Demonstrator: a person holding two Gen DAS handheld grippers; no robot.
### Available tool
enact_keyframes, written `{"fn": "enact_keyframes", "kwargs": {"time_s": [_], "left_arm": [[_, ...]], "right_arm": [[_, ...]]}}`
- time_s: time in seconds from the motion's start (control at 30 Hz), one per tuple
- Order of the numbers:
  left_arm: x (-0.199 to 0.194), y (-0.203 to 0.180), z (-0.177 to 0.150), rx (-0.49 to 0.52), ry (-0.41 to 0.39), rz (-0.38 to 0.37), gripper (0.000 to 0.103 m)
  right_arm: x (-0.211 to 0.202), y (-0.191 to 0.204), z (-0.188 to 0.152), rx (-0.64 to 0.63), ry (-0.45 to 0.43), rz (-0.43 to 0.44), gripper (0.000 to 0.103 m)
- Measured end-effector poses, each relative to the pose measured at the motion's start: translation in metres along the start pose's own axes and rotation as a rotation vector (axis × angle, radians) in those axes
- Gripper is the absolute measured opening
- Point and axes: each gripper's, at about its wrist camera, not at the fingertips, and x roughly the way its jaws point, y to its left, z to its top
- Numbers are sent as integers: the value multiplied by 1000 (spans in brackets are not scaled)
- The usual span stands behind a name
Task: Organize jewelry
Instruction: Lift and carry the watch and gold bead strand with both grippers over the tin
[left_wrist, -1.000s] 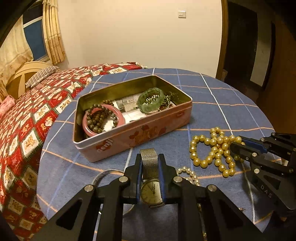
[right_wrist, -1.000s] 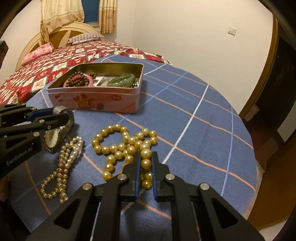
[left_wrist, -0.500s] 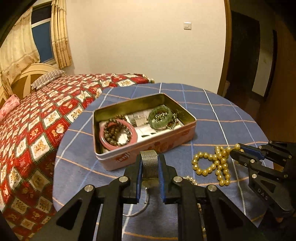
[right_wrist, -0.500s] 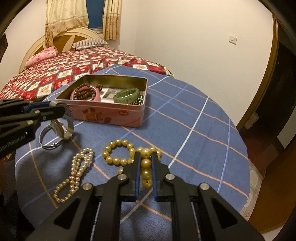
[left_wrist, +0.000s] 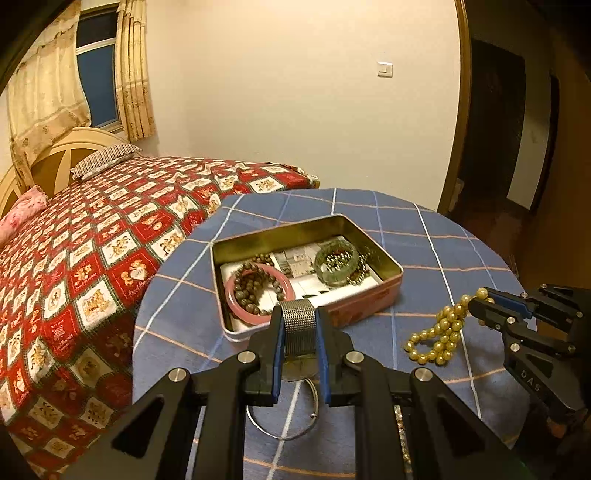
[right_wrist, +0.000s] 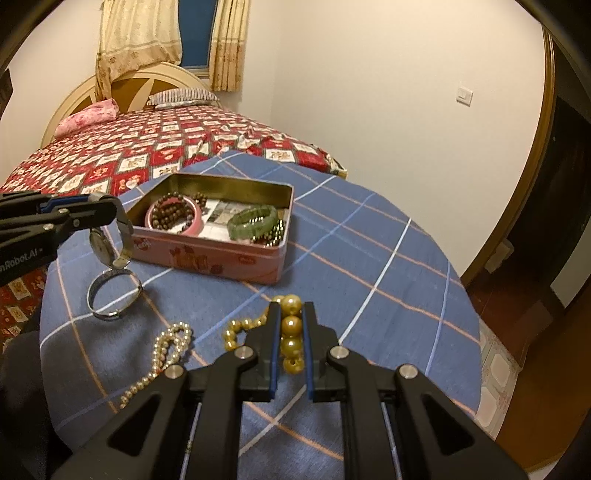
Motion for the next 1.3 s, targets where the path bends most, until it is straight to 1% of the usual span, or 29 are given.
{"fn": "enact_keyframes", "kwargs": {"time_s": [0.33, 0.6, 0.97, 1.3], "left_arm": [[-6, 25, 15, -32, -30, 38, 15], [-4, 36, 29, -26, -46, 70, 15], [11, 49, 53, -12, -49, 111, 15], [35, 52, 65, -10, -28, 126, 15]], "right_arm": [[-5, 1, 28, -35, -46, -10, 12], [-5, 6, 51, -63, -82, -17, 12], [1, 13, 90, -96, -131, -19, 12], [20, 24, 111, -114, -134, -9, 12]]}}
